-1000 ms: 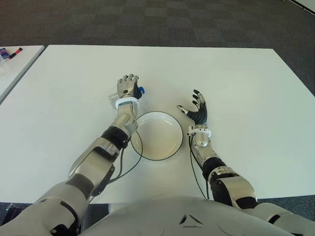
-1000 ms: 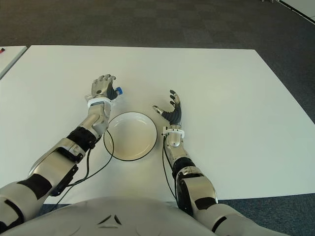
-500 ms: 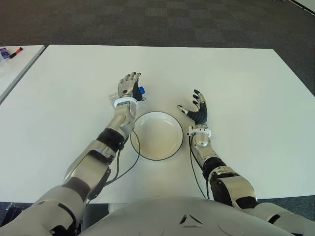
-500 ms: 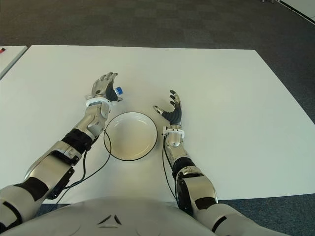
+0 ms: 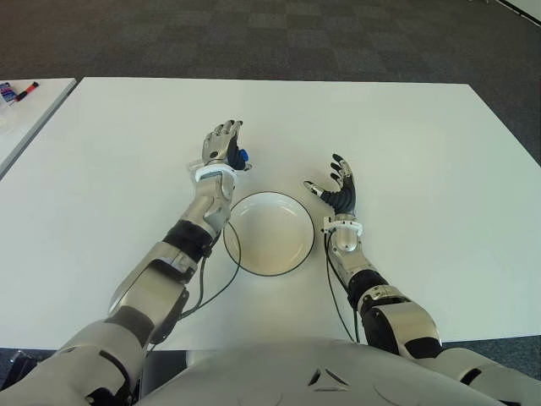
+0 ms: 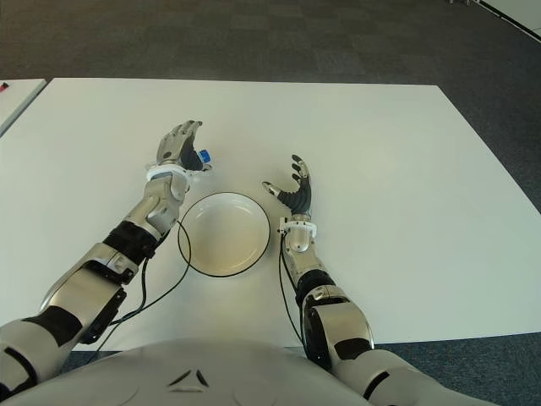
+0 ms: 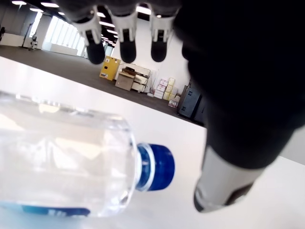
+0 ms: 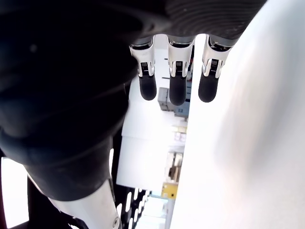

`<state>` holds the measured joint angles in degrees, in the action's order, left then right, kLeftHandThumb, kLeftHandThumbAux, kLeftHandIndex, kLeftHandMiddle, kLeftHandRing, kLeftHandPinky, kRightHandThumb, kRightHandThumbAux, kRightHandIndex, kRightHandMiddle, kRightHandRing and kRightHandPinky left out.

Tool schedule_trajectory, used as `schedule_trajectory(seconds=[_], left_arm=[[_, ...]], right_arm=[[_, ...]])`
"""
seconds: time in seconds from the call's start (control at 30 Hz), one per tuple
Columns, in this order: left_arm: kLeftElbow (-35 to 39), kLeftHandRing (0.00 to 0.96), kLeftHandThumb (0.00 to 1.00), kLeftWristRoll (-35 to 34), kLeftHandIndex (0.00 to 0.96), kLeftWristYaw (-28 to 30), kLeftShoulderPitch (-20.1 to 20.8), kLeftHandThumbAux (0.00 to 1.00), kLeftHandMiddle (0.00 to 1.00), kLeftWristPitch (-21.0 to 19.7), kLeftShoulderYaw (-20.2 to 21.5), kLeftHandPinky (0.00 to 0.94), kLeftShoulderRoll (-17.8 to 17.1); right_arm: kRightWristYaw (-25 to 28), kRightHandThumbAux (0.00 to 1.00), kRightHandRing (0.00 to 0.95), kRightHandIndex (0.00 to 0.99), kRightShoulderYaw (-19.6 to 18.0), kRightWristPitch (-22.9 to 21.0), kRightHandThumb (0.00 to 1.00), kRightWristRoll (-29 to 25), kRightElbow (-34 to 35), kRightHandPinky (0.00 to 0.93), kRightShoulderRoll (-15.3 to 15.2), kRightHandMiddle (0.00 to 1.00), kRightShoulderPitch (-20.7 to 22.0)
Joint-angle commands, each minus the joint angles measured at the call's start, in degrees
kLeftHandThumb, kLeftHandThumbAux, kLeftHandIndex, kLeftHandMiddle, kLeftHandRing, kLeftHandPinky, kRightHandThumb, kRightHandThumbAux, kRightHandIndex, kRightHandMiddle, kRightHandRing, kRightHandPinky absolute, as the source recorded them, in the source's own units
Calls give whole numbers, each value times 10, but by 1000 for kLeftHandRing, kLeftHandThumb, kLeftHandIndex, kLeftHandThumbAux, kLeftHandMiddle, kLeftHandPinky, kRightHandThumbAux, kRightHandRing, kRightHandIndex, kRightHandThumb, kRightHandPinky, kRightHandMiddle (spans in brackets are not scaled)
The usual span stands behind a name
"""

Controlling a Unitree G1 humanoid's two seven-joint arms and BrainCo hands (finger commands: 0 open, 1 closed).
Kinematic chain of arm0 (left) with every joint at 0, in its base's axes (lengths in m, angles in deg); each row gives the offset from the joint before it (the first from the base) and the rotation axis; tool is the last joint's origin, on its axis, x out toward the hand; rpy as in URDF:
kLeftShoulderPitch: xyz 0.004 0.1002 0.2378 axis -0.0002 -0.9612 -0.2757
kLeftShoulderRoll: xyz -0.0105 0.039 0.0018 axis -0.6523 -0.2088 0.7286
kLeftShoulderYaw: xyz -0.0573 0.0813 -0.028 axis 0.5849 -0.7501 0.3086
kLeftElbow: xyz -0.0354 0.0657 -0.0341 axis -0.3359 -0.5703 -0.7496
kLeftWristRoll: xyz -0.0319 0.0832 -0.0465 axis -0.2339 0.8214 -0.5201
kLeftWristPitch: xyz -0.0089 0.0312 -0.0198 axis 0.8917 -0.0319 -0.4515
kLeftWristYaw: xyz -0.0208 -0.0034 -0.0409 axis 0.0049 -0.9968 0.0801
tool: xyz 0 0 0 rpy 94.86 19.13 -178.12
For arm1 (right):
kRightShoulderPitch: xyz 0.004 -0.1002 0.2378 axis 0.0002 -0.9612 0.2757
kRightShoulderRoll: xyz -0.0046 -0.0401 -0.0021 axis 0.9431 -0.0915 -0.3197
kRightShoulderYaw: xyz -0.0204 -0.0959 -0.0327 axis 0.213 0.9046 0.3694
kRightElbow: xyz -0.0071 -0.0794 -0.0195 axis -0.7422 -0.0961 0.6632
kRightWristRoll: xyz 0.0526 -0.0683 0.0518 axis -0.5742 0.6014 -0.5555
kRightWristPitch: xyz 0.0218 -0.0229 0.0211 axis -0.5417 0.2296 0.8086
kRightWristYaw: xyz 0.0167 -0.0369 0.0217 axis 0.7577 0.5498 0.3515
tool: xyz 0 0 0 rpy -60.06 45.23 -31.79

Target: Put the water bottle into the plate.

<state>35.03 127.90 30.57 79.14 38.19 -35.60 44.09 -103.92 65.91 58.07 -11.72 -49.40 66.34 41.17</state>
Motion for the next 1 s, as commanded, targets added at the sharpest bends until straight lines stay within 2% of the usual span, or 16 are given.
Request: schedule_trajectory(seconds=[0.03,0.33,0.63,1.0], left_arm=[[11,0,0,-4,0,7,-17,914,0,-6,4,8,-4],[21,0,0,-1,0,5,-20,914,0,-15,8,22,-5],[30,0,0,10,0,16,-18,917,0,-50,5,33,-12],[24,0,0,19,0,33,-7,905,0,-94,7,35,-38]], right_arm=[[0,921,131,144,3,-27,0,3,-23,171,4,128,-20],[-1,919,131,147,3,-27,0,5,-24,172,5,128,-19],[-5,922,131,148,4,-27,0,6,-27,172,6,129,-18],[-7,921,131,148,6,-30,0,7,-28,172,7,128,-17]])
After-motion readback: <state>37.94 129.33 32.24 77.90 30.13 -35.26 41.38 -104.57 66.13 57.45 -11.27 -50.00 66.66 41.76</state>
